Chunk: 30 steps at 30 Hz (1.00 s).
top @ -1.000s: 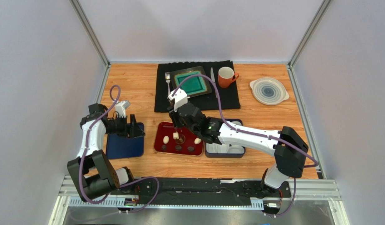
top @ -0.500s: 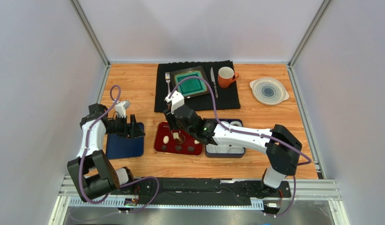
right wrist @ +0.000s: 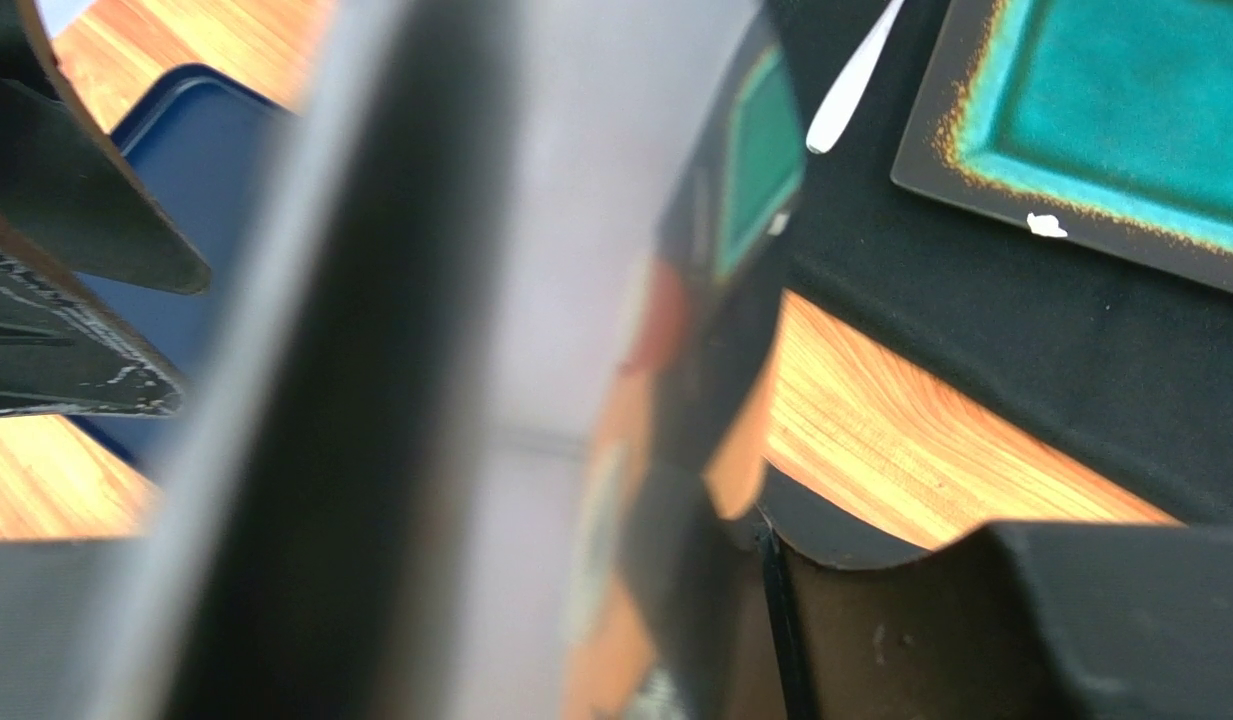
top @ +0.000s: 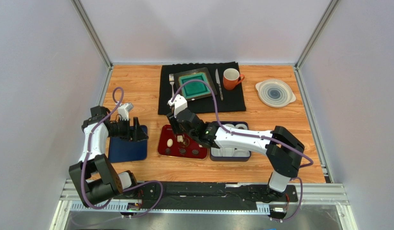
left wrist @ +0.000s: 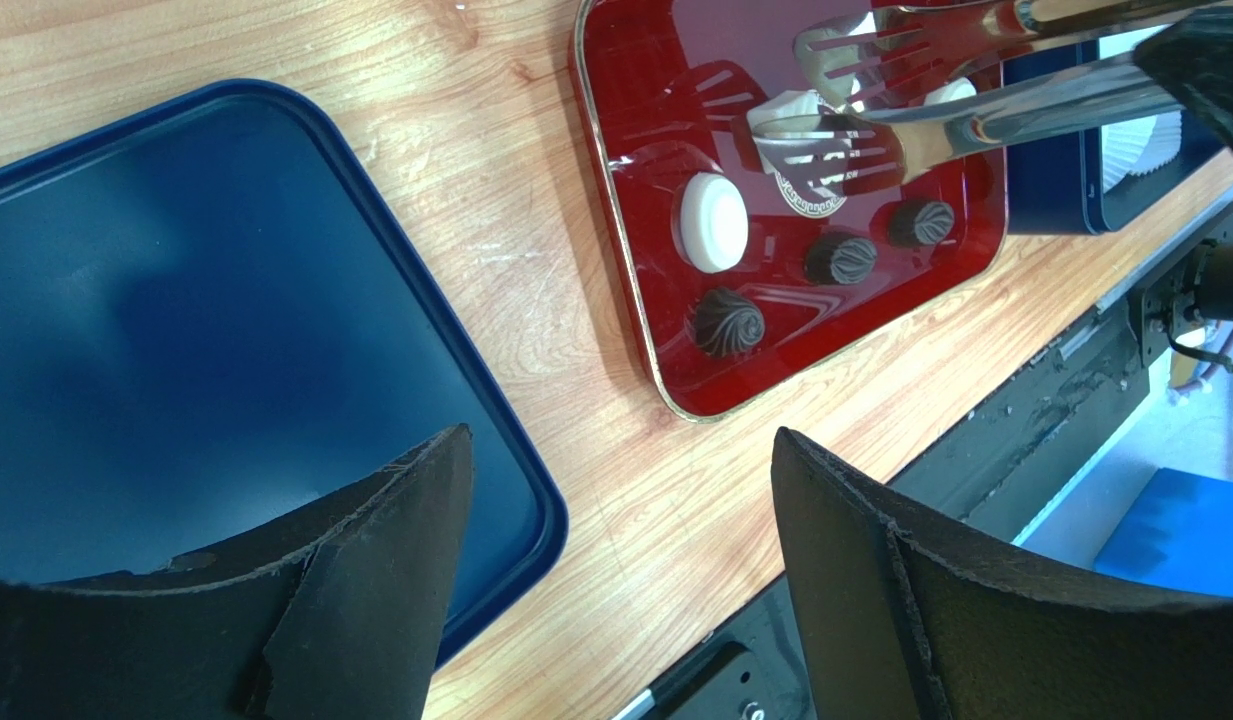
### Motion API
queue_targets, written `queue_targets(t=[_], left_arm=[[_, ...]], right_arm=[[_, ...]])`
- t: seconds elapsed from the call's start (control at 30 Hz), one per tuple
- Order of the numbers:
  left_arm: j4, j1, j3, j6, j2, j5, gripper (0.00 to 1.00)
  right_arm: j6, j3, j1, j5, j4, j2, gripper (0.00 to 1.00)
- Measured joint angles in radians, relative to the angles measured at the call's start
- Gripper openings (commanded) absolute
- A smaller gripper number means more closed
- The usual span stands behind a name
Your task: Pack the chocolate
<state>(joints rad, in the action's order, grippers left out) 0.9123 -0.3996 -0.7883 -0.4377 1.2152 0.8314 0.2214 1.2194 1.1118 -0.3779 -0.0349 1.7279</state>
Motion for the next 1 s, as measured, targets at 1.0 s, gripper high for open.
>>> queue_targets(t=[1.0], left_arm=[[0.004,0.000,0.000,-0.018,0.000,-0.008,0.81]], right_arm=[[0.031,-0.057,-0.023,-0.023,-0.002,-0.033,0.27]])
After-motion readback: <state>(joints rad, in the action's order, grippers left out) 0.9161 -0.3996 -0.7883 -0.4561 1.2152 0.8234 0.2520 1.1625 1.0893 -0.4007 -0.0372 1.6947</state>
